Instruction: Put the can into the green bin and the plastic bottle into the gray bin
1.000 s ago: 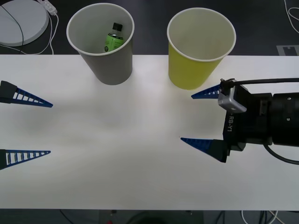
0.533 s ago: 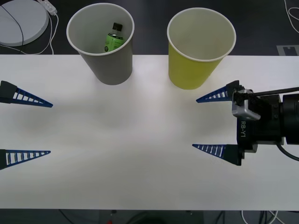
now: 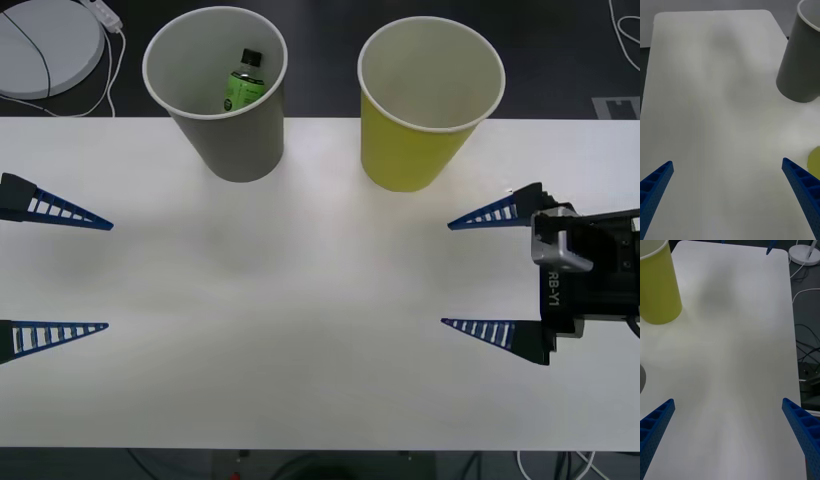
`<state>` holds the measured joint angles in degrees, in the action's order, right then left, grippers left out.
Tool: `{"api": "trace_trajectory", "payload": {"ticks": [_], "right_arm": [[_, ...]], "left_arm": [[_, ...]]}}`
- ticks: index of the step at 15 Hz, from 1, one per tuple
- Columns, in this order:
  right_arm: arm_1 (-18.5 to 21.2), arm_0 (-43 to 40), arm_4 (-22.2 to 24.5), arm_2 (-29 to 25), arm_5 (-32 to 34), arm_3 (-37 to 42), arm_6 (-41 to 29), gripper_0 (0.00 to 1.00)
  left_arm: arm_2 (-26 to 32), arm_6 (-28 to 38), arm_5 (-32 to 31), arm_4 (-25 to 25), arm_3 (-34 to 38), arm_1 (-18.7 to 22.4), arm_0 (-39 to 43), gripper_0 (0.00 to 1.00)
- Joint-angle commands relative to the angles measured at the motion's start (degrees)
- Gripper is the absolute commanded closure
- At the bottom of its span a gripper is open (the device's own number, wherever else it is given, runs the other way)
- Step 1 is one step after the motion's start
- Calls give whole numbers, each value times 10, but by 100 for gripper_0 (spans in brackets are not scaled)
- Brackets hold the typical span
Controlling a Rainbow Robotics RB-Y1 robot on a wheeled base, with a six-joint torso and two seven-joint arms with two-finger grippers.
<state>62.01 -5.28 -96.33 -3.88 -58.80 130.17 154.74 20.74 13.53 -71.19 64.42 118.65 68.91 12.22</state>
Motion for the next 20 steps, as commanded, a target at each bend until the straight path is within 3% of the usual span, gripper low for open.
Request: {"api": "trace_trajectory", "payload": {"ticks": [1, 7, 20], "right_arm": [[7, -17, -17, -18, -9, -4, 3, 0], [7, -19, -40, -42, -58, -18, 3, 0], [5, -47, -101, -68, -61, -30, 3, 0]], "left_arm": [[0, 0, 0, 0, 0, 0, 0, 0], [0, 0, 0, 0, 0, 0, 0, 0], [0, 0, 0, 0, 0, 0, 0, 0]]}}
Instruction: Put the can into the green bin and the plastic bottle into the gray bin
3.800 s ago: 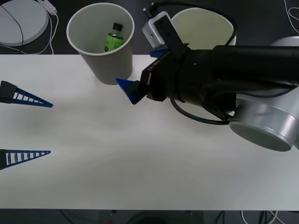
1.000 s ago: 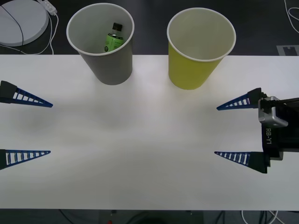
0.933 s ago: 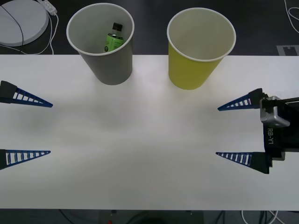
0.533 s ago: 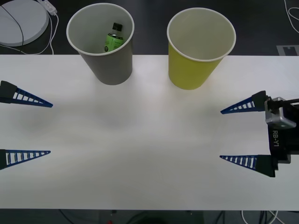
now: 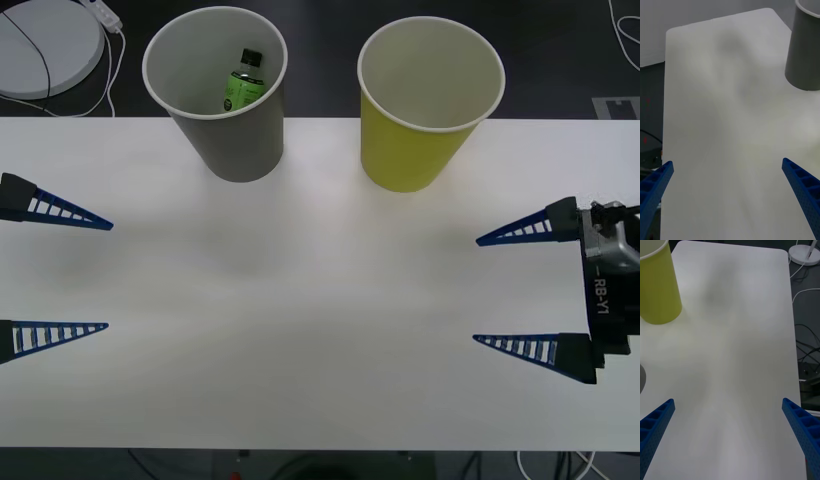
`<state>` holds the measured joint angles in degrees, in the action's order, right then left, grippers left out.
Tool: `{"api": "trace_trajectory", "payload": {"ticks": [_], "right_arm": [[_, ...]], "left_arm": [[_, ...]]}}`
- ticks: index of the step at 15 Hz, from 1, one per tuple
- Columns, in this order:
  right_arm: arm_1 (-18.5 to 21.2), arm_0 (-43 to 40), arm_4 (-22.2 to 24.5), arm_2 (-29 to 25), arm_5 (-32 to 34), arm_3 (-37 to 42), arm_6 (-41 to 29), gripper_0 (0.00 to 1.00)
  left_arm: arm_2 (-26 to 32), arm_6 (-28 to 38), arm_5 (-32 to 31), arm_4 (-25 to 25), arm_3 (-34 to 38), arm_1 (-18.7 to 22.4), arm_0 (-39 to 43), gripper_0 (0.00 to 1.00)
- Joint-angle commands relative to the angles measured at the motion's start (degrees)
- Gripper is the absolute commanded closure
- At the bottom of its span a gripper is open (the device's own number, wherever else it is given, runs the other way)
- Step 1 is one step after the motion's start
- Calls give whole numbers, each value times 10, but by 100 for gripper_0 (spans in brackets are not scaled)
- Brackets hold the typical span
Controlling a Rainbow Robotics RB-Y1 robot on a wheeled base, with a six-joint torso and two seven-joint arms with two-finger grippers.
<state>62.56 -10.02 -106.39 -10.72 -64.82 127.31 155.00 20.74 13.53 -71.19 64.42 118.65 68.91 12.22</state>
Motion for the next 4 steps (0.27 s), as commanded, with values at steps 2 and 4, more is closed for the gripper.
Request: {"api": "trace_trajectory", "payload": {"ticks": [2, 4], "right_arm": [[-1, 0, -1, 0, 0, -1, 0, 0], [-1, 0, -1, 0, 0, -1, 0, 0]], "left_arm": [[0, 0, 0, 0, 0, 0, 0, 0], [0, 0, 0, 0, 0, 0, 0, 0]]}}
